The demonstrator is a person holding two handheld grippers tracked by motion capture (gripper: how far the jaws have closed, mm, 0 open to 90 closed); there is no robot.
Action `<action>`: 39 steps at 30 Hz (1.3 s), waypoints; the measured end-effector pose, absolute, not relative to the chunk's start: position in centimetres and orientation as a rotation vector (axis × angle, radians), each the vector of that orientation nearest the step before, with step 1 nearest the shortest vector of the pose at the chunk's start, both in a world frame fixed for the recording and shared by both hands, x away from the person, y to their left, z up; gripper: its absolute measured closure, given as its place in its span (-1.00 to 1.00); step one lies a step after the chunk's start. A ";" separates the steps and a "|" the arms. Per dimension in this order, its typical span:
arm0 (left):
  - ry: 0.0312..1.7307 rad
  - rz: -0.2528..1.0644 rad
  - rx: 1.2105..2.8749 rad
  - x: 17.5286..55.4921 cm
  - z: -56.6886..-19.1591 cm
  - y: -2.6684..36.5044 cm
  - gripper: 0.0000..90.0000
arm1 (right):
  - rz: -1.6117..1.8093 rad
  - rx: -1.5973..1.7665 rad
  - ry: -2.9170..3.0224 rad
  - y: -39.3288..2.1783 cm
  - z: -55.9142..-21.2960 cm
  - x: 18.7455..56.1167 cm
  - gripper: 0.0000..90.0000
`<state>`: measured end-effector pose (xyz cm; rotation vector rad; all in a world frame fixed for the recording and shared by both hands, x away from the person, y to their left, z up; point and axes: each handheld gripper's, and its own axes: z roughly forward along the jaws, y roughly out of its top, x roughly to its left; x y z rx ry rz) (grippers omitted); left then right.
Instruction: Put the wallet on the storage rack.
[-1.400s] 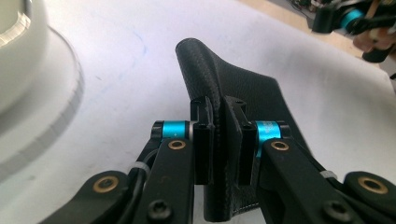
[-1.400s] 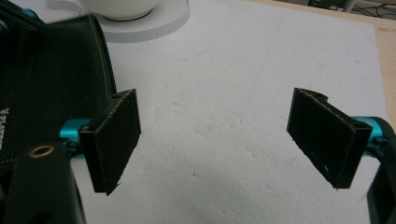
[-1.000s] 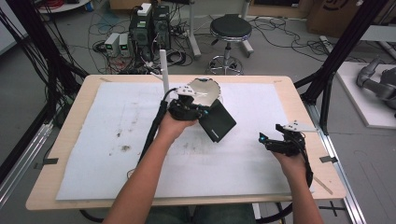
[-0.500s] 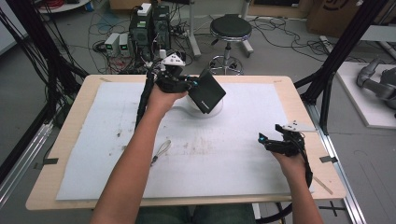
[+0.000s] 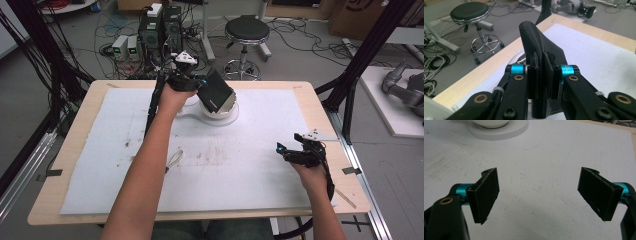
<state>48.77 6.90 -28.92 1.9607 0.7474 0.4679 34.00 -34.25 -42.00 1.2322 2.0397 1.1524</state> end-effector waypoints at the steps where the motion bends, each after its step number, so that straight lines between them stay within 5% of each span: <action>1: 0.747 0.468 1.961 48.8 -28.9 6.9 0.82 | 1.152 1.232 2.040 -34.2 -42.0 34.0 -0.61; 39: 0.752 0.584 2.037 51.5 -31.7 4.9 0.82 | 1.151 1.246 2.042 -34.5 -42.3 34.0 -0.61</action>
